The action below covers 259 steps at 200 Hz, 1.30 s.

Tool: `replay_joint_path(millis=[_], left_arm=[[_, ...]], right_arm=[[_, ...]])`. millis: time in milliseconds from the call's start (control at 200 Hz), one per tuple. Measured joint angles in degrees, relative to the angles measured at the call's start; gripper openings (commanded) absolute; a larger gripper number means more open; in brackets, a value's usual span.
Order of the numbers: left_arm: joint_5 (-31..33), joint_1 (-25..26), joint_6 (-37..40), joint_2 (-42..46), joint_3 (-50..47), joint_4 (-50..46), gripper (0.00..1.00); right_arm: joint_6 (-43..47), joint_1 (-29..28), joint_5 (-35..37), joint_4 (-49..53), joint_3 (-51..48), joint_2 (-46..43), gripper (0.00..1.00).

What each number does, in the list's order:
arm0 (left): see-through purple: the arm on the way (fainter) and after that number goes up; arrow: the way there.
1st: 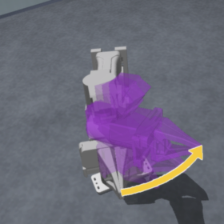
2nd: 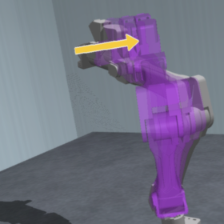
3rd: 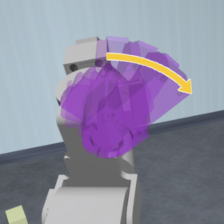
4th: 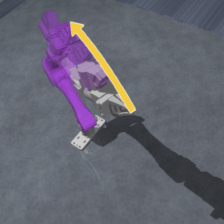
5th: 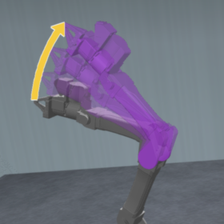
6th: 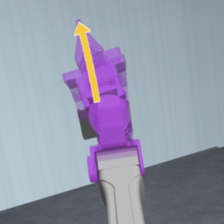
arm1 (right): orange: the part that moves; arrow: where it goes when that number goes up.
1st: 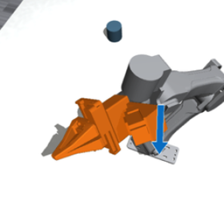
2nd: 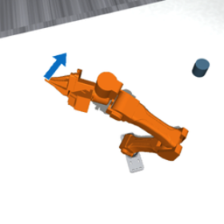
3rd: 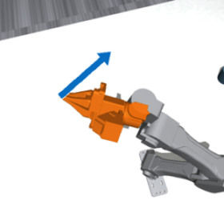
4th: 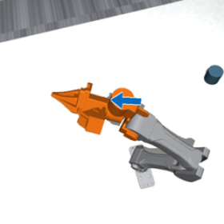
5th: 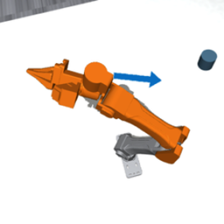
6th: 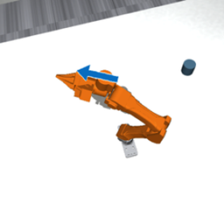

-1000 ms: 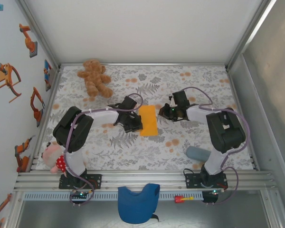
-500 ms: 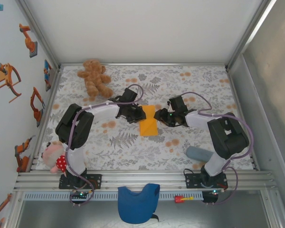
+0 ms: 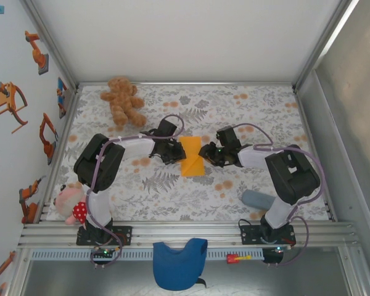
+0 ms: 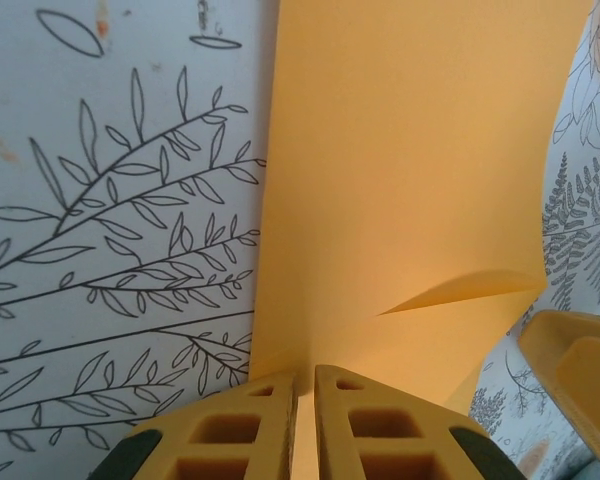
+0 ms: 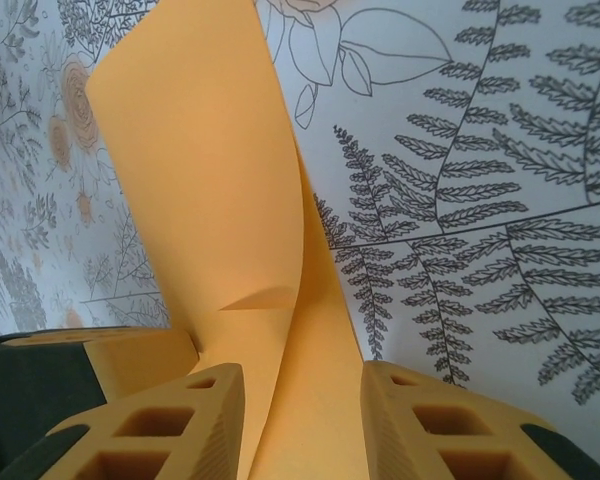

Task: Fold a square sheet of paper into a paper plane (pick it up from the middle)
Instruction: Pick up the paper from the center of the table.

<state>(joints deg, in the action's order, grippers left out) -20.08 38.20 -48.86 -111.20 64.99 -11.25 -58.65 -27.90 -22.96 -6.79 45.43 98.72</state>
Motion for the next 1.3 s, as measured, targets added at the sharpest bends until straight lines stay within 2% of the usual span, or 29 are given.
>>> replay_joint_path(millis=[316, 1027, 1142, 1297], left_arm=[[-0.94, -0.42, -1.40, 0.15, -1.01, 1.86, 0.14], [-2.45, -0.79, -2.23, 0.17, -1.51, 3.17, 0.14], [-2.49, -0.81, -2.45, 0.39, -1.90, 4.00, 0.16], [-1.95, -0.90, -2.78, 1.64, -3.02, 4.85, 0.22]], right_arm=[[-1.64, -0.81, -1.40, -2.08, 0.92, 3.13, 0.19], [-2.03, -2.14, -6.43, -7.30, 1.57, 5.31, 0.15], [-2.03, -2.36, -7.32, -8.68, 1.57, 5.68, 0.14], [-1.95, -2.36, -7.72, -10.75, 1.55, 7.02, 0.08]])
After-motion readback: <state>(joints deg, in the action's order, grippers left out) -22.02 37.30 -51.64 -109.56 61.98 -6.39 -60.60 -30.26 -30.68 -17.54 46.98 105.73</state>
